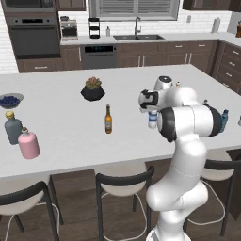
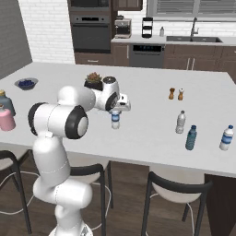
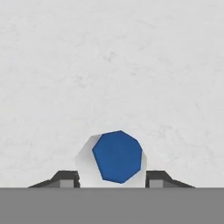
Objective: Move the plastic bottles in the middle to the plastics group, and the glass bottles in the middle to the glass group.
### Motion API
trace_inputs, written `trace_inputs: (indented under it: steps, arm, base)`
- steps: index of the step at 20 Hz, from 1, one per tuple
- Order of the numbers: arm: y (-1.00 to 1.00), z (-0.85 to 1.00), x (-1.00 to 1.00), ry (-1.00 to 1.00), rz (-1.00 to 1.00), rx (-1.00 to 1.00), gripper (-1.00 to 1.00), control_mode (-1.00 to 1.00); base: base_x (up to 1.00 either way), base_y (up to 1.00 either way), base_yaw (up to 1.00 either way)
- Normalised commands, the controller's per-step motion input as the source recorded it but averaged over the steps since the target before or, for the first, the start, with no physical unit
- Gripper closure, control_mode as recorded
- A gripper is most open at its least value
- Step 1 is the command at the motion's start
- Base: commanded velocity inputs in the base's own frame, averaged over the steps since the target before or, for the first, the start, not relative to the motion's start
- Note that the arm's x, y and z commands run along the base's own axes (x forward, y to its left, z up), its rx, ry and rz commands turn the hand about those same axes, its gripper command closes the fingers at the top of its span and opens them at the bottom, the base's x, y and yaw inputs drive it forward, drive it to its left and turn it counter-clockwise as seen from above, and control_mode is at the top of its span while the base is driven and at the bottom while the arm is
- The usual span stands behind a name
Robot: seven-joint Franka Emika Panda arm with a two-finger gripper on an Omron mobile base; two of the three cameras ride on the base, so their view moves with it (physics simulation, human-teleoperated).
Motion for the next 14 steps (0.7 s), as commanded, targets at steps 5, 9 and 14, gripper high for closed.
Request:
trace_inputs:
  steps: [5,9,14]
  arm:
    - [-0.75,0.05,-0.28,0.01,-0.3,0.06,1.0,-1.0]
    - [-0.87,0.0,-0.5,0.0,-0.31,0.01,1.0,-1.0]
    - [-0.83,0.0,-0.12,0.0,-0.3,0.0,1.0,-1.0]
  base:
    - [0.0,0.0,0.0]
    - [0.0,0.0,0.0]
    - [0.0,0.0,0.0]
